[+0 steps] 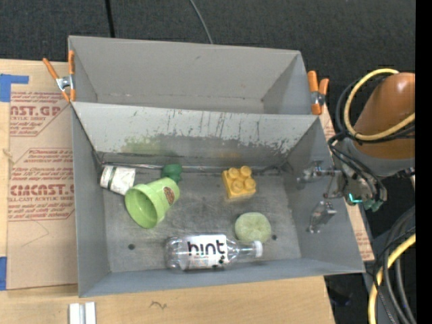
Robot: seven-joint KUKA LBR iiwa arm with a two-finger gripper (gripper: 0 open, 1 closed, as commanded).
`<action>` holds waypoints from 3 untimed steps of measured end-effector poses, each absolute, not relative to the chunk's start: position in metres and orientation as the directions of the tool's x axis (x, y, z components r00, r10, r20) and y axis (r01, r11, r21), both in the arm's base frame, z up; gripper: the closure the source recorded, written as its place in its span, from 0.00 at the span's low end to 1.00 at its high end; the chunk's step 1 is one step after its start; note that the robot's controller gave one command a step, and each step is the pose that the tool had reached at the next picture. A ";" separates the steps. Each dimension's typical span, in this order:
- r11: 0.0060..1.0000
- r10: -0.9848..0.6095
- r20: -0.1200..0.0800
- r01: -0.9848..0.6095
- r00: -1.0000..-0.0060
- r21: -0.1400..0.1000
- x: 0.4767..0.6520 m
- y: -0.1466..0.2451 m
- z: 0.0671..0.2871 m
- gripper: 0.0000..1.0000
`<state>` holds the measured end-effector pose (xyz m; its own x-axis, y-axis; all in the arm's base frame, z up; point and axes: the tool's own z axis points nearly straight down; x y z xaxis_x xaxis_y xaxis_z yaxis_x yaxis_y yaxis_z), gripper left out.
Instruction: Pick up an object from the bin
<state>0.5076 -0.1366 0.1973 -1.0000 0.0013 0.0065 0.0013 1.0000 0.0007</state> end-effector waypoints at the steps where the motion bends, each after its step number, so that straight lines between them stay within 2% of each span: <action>1: 1.000 -0.001 -0.001 -0.001 -1.000 -0.001 0.510 -0.136 0.202 0.00; 2: 0.991 -0.132 -0.008 -0.132 -0.991 -0.005 0.498 -0.100 0.161 0.00; 3: 0.946 -0.323 0.001 -0.323 -0.946 0.001 0.482 -0.065 0.156 0.00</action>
Offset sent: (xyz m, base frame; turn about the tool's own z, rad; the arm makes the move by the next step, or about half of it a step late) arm -0.0192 0.0650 -0.0685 -0.2283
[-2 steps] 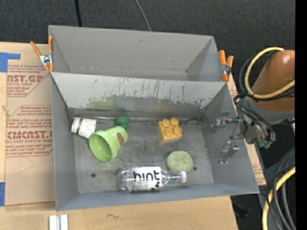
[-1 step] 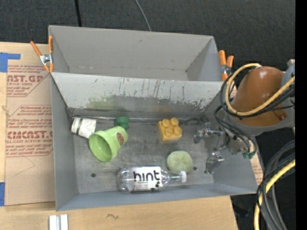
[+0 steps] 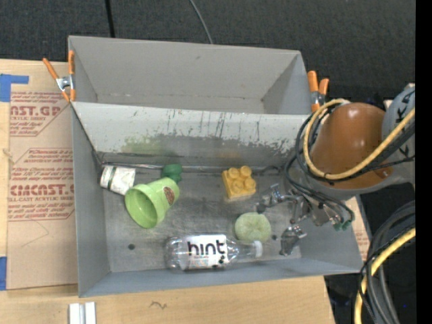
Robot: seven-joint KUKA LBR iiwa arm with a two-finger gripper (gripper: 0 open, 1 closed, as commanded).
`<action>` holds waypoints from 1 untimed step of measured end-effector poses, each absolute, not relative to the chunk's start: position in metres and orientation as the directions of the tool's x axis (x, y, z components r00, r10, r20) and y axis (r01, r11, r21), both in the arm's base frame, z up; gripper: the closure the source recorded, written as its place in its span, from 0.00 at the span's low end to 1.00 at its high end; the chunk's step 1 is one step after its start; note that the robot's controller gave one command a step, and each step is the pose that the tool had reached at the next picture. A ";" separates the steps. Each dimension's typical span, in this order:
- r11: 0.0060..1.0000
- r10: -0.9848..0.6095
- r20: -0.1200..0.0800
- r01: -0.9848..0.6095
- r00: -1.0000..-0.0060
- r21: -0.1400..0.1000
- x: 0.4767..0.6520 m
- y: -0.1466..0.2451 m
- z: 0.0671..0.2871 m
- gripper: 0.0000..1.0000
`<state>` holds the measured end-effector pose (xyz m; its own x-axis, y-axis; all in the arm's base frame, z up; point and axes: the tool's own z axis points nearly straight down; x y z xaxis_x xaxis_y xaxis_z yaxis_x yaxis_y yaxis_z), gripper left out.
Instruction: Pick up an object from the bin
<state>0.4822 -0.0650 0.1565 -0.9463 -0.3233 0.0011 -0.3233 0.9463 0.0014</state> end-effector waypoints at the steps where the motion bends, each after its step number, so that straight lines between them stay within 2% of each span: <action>1: 0.986 -0.165 0.000 -0.165 -0.986 0.001 0.494 -0.053 0.103 0.00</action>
Offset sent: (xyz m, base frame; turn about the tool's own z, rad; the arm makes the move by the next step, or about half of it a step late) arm -0.0006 0.0180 -0.0865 -0.1224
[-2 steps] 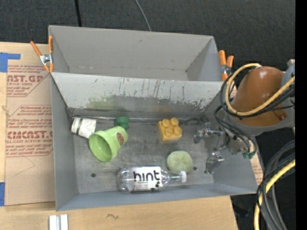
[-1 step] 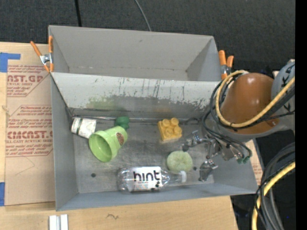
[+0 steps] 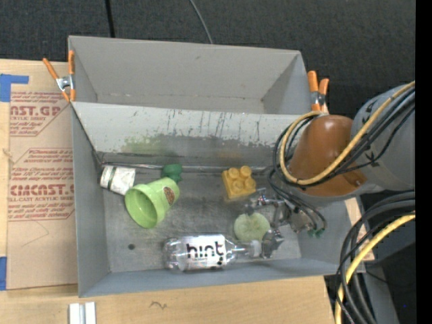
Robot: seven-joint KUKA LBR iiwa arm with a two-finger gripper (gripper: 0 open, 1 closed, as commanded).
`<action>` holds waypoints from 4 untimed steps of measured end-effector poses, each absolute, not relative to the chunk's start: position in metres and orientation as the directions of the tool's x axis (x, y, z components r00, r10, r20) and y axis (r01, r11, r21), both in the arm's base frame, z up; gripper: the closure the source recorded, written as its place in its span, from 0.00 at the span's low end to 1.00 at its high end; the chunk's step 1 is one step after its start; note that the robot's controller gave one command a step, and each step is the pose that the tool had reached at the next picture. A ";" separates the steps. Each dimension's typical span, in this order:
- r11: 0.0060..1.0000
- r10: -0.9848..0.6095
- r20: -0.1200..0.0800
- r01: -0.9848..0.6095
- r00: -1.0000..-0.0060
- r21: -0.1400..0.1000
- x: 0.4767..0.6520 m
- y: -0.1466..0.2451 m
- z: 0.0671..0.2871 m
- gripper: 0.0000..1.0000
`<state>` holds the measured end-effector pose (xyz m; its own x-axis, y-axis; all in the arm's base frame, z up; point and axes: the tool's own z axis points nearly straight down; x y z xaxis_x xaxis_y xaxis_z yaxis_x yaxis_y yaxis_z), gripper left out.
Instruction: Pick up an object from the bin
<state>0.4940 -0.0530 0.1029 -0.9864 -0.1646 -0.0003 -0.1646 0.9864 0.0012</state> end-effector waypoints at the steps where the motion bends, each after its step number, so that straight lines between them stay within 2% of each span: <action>1: 0.912 -0.410 -0.007 -0.410 -0.912 -0.003 0.487 -0.048 0.080 0.00; 2: 0.995 -0.095 -0.006 -0.095 -0.995 0.000 0.484 -0.048 0.074 1.00; 4: 0.995 -0.095 -0.003 -0.095 -0.995 0.000 0.483 -0.048 0.078 1.00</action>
Offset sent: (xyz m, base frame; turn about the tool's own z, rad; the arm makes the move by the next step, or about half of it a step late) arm -0.0126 0.0044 -0.0329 0.0712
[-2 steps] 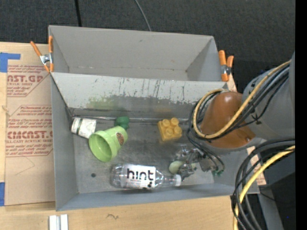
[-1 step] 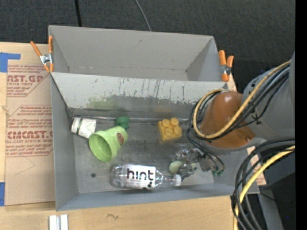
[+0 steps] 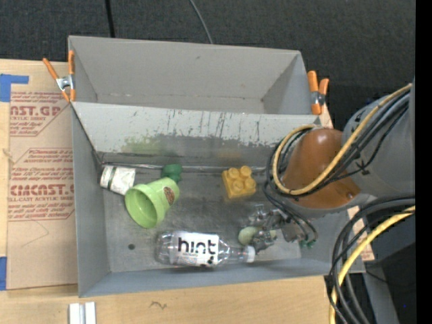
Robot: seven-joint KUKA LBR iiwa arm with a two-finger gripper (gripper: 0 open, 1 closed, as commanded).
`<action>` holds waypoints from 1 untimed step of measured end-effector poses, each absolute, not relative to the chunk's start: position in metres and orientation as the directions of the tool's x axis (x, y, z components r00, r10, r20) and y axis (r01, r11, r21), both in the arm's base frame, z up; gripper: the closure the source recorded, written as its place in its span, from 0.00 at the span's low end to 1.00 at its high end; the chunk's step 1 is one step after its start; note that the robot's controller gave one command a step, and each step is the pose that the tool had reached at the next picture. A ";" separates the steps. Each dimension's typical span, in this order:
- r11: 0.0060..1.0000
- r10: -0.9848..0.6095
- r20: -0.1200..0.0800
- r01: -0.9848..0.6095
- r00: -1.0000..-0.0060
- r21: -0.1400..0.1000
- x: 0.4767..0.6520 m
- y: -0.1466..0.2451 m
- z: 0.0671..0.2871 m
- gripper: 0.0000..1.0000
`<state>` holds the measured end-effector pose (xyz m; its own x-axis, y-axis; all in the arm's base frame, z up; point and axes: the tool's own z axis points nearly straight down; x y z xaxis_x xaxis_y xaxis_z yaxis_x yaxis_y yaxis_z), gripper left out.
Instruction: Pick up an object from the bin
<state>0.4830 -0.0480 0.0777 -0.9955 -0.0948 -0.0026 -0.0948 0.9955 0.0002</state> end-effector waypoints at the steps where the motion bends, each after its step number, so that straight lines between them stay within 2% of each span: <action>1: 0.996 -0.095 0.006 -0.095 -0.995 0.002 0.481 -0.048 0.097 1.00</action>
Offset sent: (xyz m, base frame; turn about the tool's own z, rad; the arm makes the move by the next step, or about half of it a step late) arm 0.0000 0.0000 0.0287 0.0000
